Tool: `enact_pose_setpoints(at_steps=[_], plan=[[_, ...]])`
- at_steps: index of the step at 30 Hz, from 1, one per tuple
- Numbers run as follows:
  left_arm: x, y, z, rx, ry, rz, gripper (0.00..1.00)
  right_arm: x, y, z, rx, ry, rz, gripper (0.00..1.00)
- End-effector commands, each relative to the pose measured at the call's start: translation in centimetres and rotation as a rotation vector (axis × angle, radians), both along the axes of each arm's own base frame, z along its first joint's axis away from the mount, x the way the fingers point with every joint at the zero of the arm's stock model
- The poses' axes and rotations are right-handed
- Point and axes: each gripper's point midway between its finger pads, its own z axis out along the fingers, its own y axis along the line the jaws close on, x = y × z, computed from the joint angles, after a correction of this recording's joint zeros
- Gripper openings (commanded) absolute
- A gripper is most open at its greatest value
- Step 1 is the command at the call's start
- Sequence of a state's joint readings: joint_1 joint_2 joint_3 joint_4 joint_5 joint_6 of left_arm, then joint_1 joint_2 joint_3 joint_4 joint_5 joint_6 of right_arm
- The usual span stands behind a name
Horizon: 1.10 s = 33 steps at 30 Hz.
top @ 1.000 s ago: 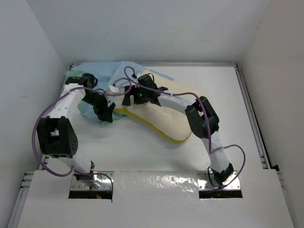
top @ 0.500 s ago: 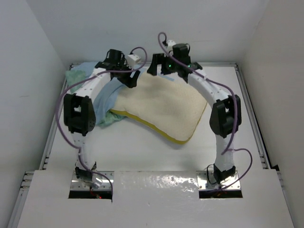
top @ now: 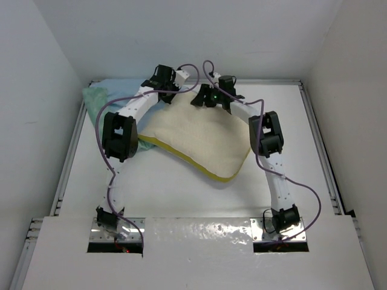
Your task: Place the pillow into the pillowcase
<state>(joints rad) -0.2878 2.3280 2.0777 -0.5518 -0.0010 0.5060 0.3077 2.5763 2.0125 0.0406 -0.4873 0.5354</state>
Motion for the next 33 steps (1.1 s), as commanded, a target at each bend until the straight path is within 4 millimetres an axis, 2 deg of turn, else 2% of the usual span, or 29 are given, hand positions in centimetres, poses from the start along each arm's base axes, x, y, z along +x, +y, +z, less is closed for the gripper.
enact_pose_setpoints(at_steps=[1, 2, 3, 4, 6, 7, 8, 9, 11, 13, 14, 16, 17, 19, 21, 22, 24, 26, 27, 29, 30, 31, 32, 33], plan=[[0.5, 0.6, 1.8, 0.0, -0.057, 0.014, 0.0, -3.5, 4.2, 4.8, 0.129, -0.033, 0.183, 0.5], [0.4, 0.0, 2.3, -0.038, -0.06, 0.008, 0.0, -4.4, 4.2, 4.1, 0.121, -0.021, 0.195, 0.21], [0.3, -0.4, 3.9, -0.071, -0.08, 0.001, 0.0, -4.9, 4.2, 4.2, 0.118, -0.022, 0.201, 0.06], [0.3, -0.8, 4.7, -0.095, -0.092, -0.005, 0.0, -5.2, 4.2, 5.4, 0.117, -0.041, 0.205, 0.0], [0.1, -1.6, 7.3, -0.15, -0.127, -0.026, 0.02, -6.6, 4.3, 5.3, 0.097, -0.042, 0.23, 0.0], [0.2, -1.7, 8.1, -0.159, -0.14, -0.026, 0.02, -6.9, 4.4, 6.9, 0.097, -0.067, 0.234, 0.0], [0.3, -1.5, 8.4, -0.154, -0.147, -0.018, 0.0, -7.7, 4.5, 6.5, 0.092, -0.063, 0.243, 0.0], [0.5, -1.2, 8.5, -0.143, -0.159, -0.002, 0.0, -8.0, 4.5, 7.8, 0.1, -0.089, 0.246, 0.0], [1.0, 0.1, 8.7, -0.11, -0.183, 0.052, 0.0, -9.0, 4.7, 7.8, 0.097, -0.093, 0.258, 0.0], [0.9, 0.2, 9.6, -0.127, -0.191, 0.051, 0.0, -10.1, 4.8, 8.3, 0.08, -0.092, 0.269, 0.0], [0.5, -0.5, 10.8, -0.165, -0.198, 0.015, 0.0, -10.4, 4.9, 8.2, 0.059, -0.106, 0.278, 0.0], [-0.3, -1.6, 11.7, -0.208, -0.185, -0.032, 0.12, -11.4, 4.9, 7.7, 0.034, -0.098, 0.288, 0.0], [-0.7, -2.3, 12.2, -0.239, -0.178, -0.07, 0.12, -11.6, 5.0, 8.3, 0.034, -0.113, 0.29, 0.0], [-0.8, -2.2, 11.7, -0.232, -0.166, -0.063, 0.12, -11.9, 4.9, 8.1, 0.042, -0.103, 0.285, 0.0], [-0.6, -1.5, 10.0, -0.19, -0.159, -0.046, 0.11, -12.2, 5.0, 7.9, 0.046, -0.094, 0.288, 0.0], [-0.4, -0.9, 9.4, -0.159, -0.162, -0.027, 0.0, -12.3, 4.9, 7.5, 0.046, -0.081, 0.284, 0.0], [-0.2, -0.4, 7.5, -0.129, -0.135, -0.018, 0.0, -12.5, 4.9, 7.4, 0.048, -0.078, 0.285, 0.0], [-0.5, -1.1, 6.8, -0.16, -0.102, -0.051, 0.0, -12.7, 4.9, 7.6, 0.047, -0.081, 0.286, 0.0], [-0.9, -1.6, 7.4, -0.199, -0.093, -0.06, 0.0, -12.8, 4.9, 7.8, 0.036, -0.079, 0.287, 0.0], [-2.2, -4.4, 10.3, -0.325, -0.099, -0.181, 0.0, -13.3, 5.5, 8.4, -0.002, -0.116, 0.313, 0.0], [-3.1, -5.6, 11.6, -0.378, -0.098, -0.229, 0.0, -13.4, 5.8, 9.7, -0.02, -0.151, 0.31, 0.0], [-4.7, -7.5, 13.8, -0.457, -0.095, -0.333, 0.0, -13.8, 6.6, 10.8, -0.019, -0.178, 0.325, 0.0], [-5.6, -8.5, 14.6, -0.483, -0.082, -0.384, 0.0, -13.8, 6.9, 12.2, 0.006, -0.203, 0.318, 0.0], [-7.3, -9.8, 15.5, -0.498, -0.049, -0.457, 0.0, -13.9, 7.4, 15.3, 0.072, -0.263, 0.297, 0.0]])
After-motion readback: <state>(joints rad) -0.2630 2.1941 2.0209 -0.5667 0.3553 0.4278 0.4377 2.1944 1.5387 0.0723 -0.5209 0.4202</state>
